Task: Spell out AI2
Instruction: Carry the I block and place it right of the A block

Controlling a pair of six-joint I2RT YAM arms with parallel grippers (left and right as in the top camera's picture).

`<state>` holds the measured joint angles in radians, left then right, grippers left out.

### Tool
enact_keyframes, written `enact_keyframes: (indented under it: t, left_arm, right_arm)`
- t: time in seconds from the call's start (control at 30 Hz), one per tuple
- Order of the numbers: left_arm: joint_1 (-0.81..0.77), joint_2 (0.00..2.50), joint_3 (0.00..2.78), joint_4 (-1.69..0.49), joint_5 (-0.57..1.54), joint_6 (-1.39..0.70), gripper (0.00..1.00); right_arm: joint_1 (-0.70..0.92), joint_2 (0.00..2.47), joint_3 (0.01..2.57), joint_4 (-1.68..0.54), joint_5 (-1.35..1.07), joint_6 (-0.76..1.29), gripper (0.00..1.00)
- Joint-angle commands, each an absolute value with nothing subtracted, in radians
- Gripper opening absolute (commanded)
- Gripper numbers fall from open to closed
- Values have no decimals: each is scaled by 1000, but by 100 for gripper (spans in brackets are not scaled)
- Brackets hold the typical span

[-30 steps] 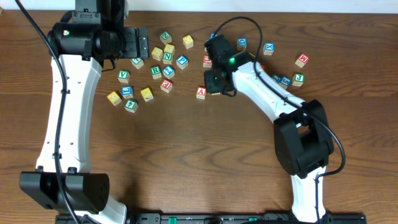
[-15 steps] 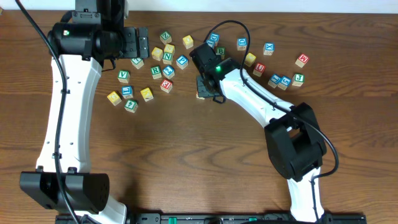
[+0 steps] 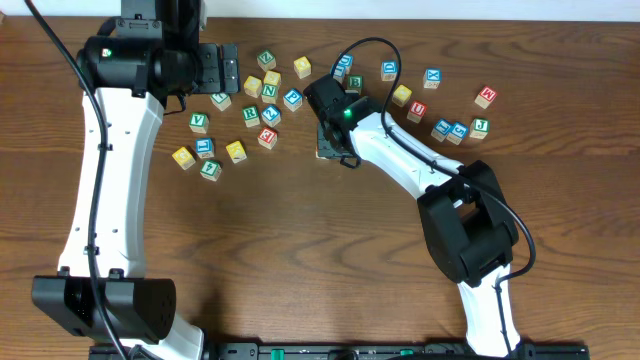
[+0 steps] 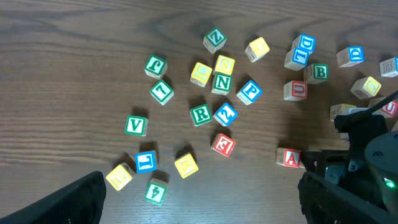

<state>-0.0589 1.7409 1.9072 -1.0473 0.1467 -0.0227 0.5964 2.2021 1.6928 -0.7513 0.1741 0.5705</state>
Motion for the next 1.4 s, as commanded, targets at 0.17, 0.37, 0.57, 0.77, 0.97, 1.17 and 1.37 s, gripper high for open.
enact_keyframes:
  t: [0.17, 0.37, 0.57, 0.77, 0.97, 1.17, 1.37]
  left_arm:
    - [-56, 1730, 1927, -1050, 137, -24, 98]
    - [-56, 1730, 1927, -1050, 137, -24, 97]
    - [-56, 1730, 1927, -1050, 137, -24, 97]
    - [-56, 1730, 1927, -1050, 137, -24, 98]
    - [-56, 1730, 1927, -1050, 137, -24, 97]
    - [-56, 1730, 1927, -1050, 137, -24, 98]
    - [-56, 1730, 1927, -1050, 137, -24, 98]
  right_arm:
    - [611, 2207, 1686, -739, 181, 591, 29]
    - [611, 2210, 1686, -740, 180, 591, 31]
    - [611, 2215, 1686, -740, 177, 591, 33]
    - [603, 2216, 1692, -718, 176, 586, 34]
    - [578, 2214, 1769, -754, 113, 560, 34]
    - [550, 2214, 1831, -888, 94, 560, 31]
    - [533, 2214, 1851, -972, 15, 518, 25]
